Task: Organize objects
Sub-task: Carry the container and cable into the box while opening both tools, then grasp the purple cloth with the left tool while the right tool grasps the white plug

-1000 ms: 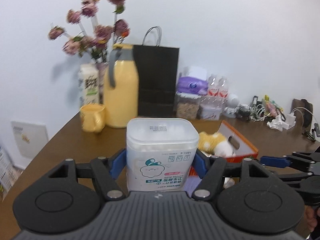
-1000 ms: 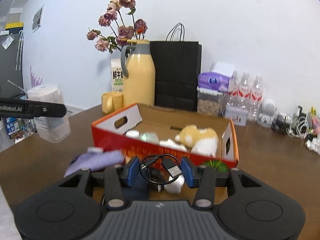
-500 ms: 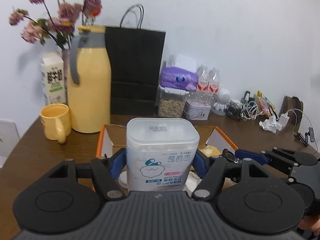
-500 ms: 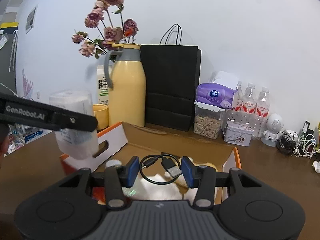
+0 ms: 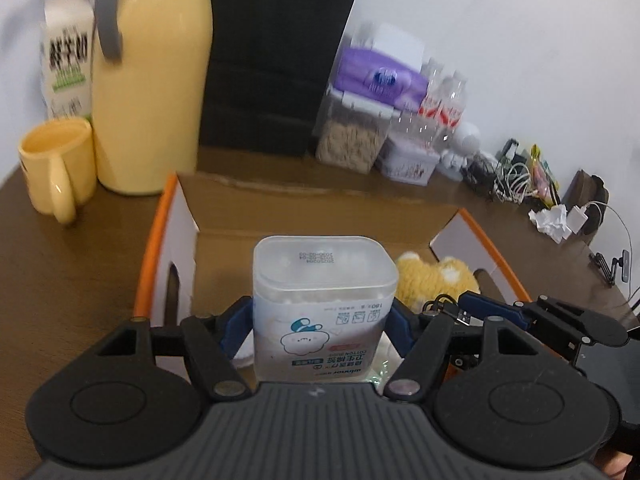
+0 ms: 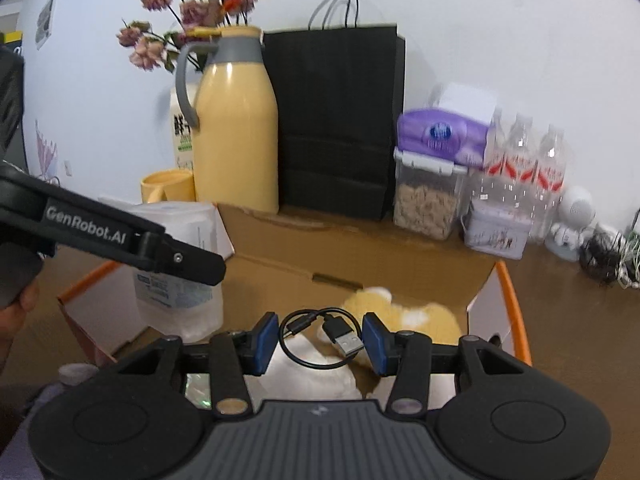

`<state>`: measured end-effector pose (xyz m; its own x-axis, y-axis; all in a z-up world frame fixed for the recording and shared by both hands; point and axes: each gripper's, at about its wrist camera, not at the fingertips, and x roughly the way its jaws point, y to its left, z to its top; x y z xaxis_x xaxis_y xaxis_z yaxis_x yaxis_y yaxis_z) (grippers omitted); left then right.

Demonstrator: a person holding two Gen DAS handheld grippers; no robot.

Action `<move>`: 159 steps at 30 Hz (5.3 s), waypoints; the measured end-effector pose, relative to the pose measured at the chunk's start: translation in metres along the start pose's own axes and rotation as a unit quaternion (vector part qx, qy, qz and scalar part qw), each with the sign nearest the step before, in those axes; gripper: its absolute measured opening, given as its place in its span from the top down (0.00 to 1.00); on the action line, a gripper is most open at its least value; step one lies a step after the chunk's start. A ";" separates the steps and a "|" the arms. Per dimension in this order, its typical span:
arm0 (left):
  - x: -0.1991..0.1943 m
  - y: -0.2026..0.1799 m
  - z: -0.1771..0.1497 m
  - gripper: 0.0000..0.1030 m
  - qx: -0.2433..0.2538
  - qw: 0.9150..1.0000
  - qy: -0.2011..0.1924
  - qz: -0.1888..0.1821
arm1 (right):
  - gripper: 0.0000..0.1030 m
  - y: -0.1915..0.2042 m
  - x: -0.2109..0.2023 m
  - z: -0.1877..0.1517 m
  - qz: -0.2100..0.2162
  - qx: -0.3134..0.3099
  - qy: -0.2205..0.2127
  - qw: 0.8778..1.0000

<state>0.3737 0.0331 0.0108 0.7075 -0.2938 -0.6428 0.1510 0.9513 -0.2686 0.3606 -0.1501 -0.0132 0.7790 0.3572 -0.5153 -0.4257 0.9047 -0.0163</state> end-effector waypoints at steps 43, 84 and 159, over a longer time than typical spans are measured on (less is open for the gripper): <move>-0.095 -0.010 -0.022 0.00 0.039 0.983 -0.159 0.078 | 0.00 -0.004 -0.059 -0.007 -0.042 0.001 -0.036 0.998; -0.178 0.010 -0.153 0.00 -0.028 0.986 -0.116 0.119 | 0.48 0.005 -0.145 -0.136 0.011 0.004 0.071 0.997; -0.139 -0.041 -0.170 0.92 0.054 0.992 -0.093 0.067 | 0.99 0.012 -0.156 -0.108 0.047 -0.009 -0.028 0.998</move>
<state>0.1520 0.0189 -0.0103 0.8402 -0.1512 -0.5208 0.1129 0.9881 -0.1048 0.1842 -0.2200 -0.0258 0.7597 0.4532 -0.4662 -0.5057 0.8626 0.0144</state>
